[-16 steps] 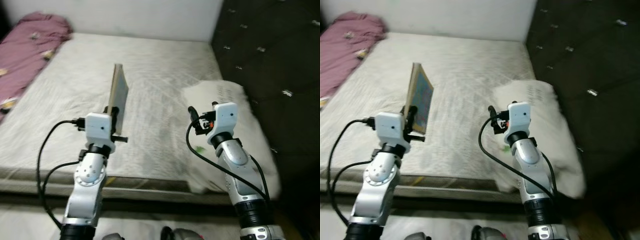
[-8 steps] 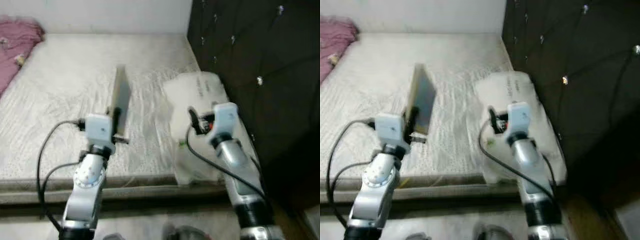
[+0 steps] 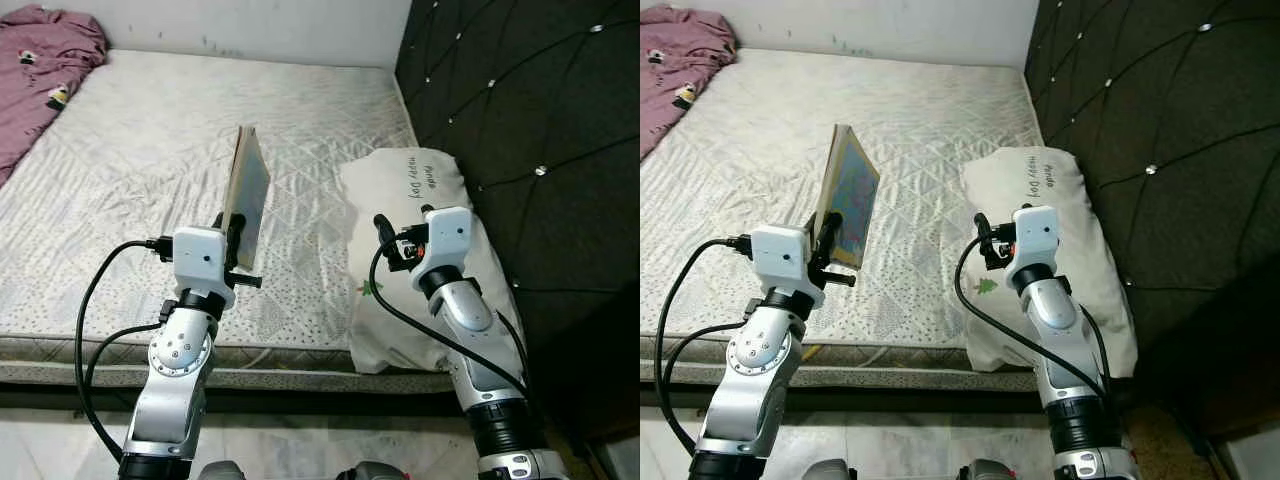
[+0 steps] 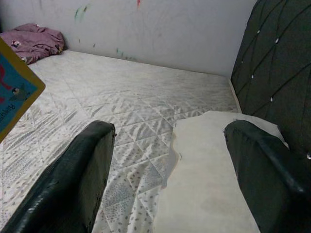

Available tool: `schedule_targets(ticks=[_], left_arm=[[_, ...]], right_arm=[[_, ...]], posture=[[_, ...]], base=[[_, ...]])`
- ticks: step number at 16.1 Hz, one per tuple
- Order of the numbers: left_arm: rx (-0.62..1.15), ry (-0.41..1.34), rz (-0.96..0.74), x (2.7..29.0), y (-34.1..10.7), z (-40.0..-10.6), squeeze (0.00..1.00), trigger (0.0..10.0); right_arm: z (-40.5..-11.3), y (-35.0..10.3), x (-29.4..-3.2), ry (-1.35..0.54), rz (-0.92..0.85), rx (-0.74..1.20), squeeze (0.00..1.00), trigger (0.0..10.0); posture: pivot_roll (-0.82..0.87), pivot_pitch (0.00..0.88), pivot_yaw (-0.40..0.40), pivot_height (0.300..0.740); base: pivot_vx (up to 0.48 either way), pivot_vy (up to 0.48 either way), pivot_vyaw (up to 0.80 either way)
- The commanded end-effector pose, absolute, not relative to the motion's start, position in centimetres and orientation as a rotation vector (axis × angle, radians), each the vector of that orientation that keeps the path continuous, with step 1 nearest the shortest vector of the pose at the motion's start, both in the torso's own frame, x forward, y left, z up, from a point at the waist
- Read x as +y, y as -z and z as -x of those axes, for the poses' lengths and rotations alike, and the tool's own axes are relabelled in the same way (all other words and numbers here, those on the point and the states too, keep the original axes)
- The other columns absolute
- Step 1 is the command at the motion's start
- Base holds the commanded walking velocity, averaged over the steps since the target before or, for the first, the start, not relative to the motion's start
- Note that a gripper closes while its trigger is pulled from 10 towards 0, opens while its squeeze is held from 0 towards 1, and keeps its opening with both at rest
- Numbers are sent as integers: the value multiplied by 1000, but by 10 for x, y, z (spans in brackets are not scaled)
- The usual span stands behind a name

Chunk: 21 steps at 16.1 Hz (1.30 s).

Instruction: Clean up the room

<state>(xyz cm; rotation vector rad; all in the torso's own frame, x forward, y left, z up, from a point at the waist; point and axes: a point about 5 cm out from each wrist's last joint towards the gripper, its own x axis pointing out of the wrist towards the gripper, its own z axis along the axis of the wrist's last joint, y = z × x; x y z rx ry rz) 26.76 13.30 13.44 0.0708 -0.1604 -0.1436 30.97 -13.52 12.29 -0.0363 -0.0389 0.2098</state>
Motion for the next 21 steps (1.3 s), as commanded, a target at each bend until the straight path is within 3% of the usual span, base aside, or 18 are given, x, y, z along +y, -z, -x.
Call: schedule_targets(ticks=[1, 14, 21], left_arm=[[-212, 157, -65, 131, -143, -268, 0, 10000], [-213, 163, -69, 131, -144, -269, 0, 10000], [-194, 153, -62, 131, -141, -269, 0, 10000]], right_arm=[[-312, -125, -136, -214, 45, -46, 0, 10000], [-313, -125, -136, -209, 44, -48, 0, 10000], [-313, -125, -138, -209, 44, -49, 0, 10000]], posture=[[-4, 8, -46, 740], [-6, 14, -43, 740], [-3, 16, -45, 740]], base=[[292, 0, 0], [408, 0, 0], [0, 0, 0]])
